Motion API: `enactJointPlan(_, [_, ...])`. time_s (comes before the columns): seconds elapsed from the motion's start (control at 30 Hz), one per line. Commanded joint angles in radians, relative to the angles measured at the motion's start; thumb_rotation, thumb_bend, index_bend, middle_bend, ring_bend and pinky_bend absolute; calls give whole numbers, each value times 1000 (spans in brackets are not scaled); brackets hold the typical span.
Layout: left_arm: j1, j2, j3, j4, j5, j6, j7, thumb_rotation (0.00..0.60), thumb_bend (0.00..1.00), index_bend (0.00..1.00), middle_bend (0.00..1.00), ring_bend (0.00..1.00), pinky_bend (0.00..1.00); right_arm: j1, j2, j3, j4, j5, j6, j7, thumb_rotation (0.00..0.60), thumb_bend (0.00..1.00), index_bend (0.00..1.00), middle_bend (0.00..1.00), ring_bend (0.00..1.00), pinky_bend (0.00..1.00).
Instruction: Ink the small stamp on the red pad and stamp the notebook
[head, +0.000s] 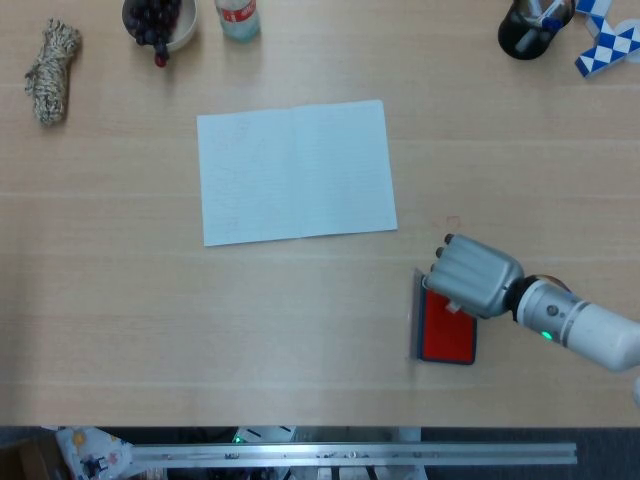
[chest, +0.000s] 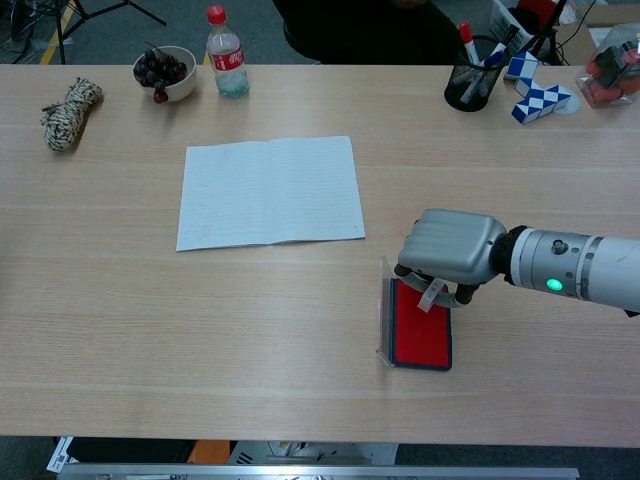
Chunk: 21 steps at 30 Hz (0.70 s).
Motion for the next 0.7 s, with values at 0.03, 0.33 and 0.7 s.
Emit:
enactJointPlan(0.03, [0,0,0,0,0,0,-1,600,192,147,122,207,169,0,-3,-3,3,1,1,-1,600,324,740,579,449,403])
enactJointPlan(0.33, [0,-2,0,2,-1,-2,-1,600,194,146,120,207,169,1,-12,-15,18,8,4,0,600,324,744,582,454,403])
enactJointPlan(0.7, [0,-2,0,0,0,-2,1,600,193,143,117,207,169,-6,-14,-23,31,4,19,18,600,325,746,584,454,403])
